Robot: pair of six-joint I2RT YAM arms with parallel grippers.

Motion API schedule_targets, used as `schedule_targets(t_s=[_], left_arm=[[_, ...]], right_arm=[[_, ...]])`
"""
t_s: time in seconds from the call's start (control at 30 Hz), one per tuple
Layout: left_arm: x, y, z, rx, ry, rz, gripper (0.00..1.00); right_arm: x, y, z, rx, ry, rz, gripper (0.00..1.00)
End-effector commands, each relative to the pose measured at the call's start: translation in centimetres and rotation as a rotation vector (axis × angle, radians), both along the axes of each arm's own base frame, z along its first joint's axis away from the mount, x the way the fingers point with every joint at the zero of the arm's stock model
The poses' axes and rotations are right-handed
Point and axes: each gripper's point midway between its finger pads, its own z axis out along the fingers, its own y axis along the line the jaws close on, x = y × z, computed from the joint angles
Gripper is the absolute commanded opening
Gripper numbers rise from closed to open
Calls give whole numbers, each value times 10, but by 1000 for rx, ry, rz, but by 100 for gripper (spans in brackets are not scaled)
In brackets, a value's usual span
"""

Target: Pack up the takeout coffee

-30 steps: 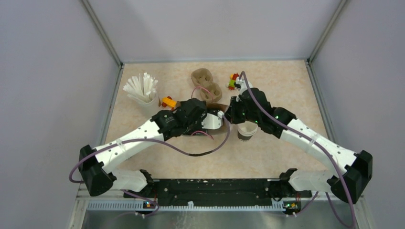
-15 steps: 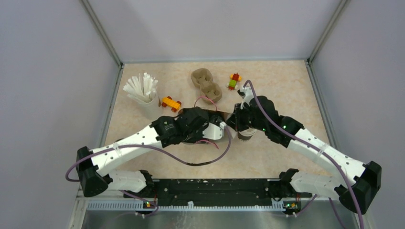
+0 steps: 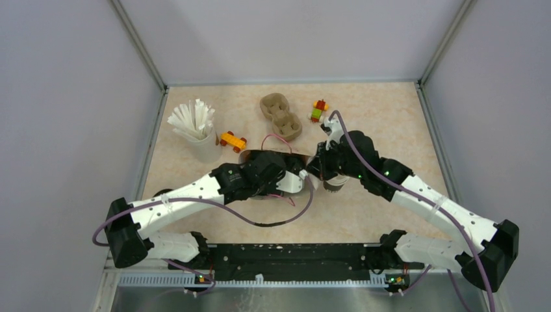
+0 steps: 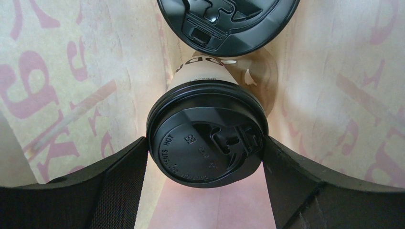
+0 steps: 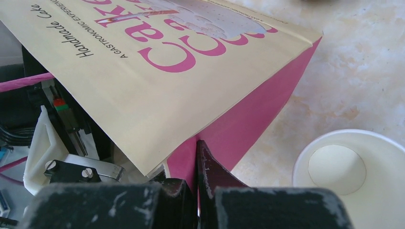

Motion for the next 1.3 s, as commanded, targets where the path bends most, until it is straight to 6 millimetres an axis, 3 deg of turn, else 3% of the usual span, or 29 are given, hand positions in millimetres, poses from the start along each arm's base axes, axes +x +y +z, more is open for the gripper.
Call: schedule_targets(t_s=[0.0,0.33,0.63,1.03,1.27], left_arm=[[2,-14,7,-64,4,-5,11],[-20,-11,4,-39,146,-1,10],[-14,2,-5,15,86,18,8],[-22,5,-12,26,113,33,8],[-17,4,-2,35,70,39,7]], right_arm=[[-6,5,16,56,-59,70,0],[-5,5,13,24,-92,101,0],[-3,2,10,-9,-122,115,0],[-4,-1,10,-8,-150,115,0],[-5,-1,11,-10,-154,125,0]])
